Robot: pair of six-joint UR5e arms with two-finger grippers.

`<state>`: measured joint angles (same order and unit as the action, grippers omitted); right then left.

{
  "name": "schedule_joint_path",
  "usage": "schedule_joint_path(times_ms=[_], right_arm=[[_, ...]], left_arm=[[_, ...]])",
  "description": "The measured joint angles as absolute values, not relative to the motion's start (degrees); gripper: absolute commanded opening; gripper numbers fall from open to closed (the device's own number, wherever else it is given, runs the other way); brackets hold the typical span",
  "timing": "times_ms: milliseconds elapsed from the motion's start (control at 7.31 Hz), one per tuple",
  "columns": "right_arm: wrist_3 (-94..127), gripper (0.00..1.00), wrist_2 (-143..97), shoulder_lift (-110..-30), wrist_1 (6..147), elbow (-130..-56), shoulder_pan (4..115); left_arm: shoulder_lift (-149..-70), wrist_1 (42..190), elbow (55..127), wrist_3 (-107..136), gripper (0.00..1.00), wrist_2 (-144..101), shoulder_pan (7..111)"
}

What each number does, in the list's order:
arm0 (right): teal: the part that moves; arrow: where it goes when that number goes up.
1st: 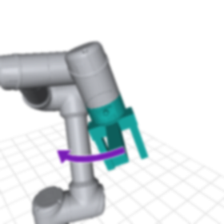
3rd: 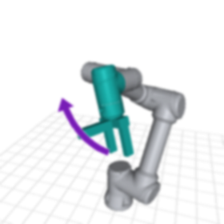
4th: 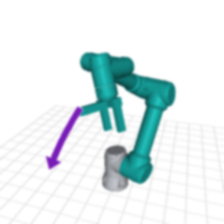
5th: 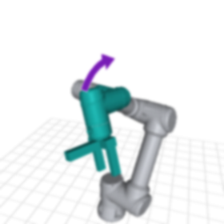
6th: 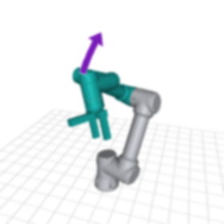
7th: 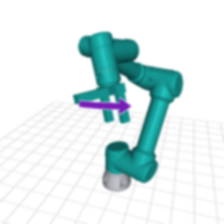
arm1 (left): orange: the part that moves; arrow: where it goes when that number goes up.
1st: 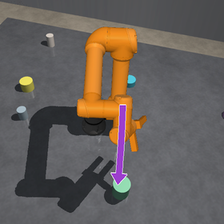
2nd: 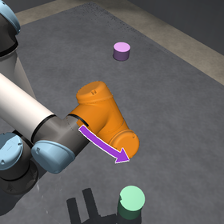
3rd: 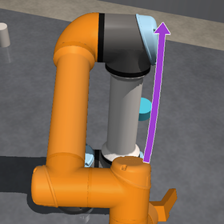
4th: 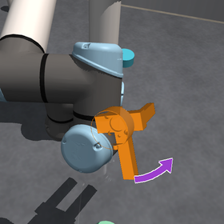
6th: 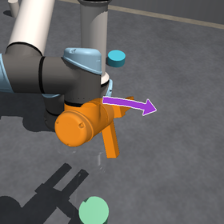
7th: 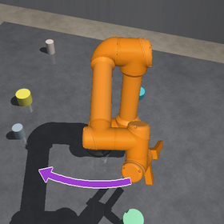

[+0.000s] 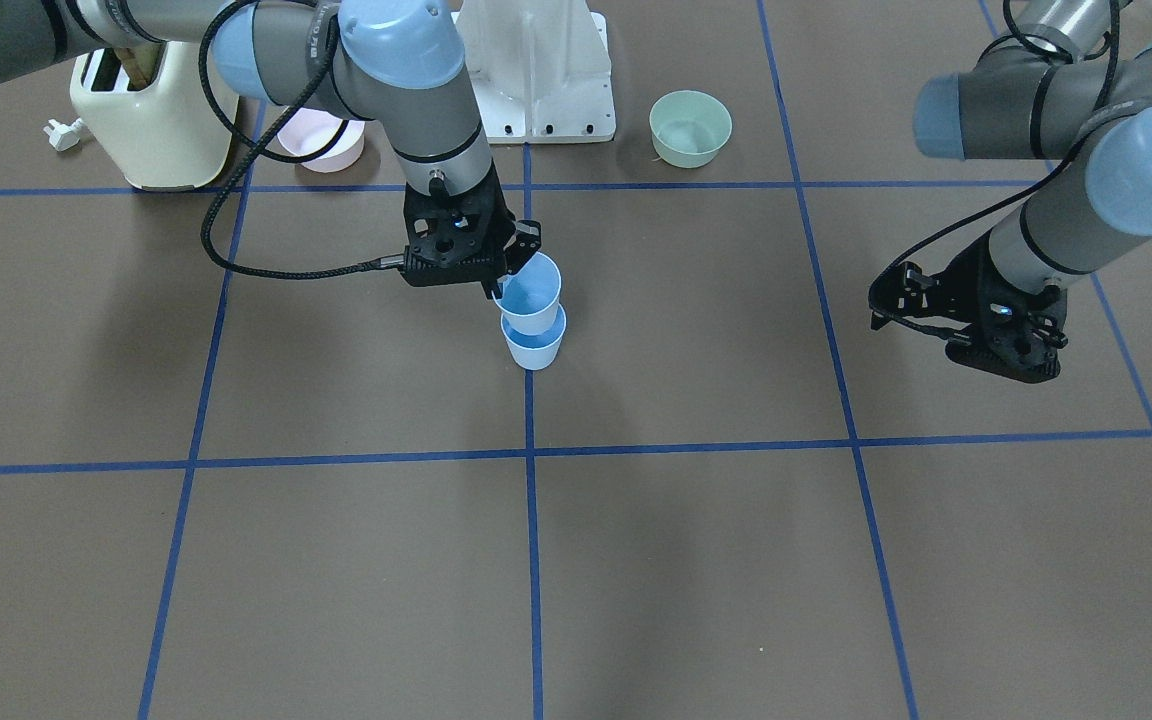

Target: Stack blue cups with both arms

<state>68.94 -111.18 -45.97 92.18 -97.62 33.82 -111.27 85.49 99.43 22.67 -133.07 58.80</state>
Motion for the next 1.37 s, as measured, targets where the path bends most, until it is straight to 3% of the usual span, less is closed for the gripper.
schedule_joint_path(times_ms=[137,410,684,821,1368], right_arm=[[68.9,0.18,-111.0,-46.0,92.1,-97.6,33.7],[69.1,0.76,-110.9,-46.0,92.1,-97.6,33.7],[70.5,0.85,-110.9,-46.0,92.0,-97.6,33.7],[70.8,0.99,-110.9,-46.0,92.0,-97.7,33.7],[69.3,1.00,-112.2,-49.6,91.9,-100.8,38.3]], left_arm=[[-111.3,85.5,99.5,22.7,0.97,-133.1,58.8],[-111.3,85.5,99.5,22.7,0.97,-133.1,58.8],[-111.3,85.4,99.5,22.7,0.97,-133.1,58.8],[-111.3,85.4,99.5,22.7,0.97,-133.1,58.8],[-111.4,85.0,99.3,21.0,0.97,-133.0,60.9]])
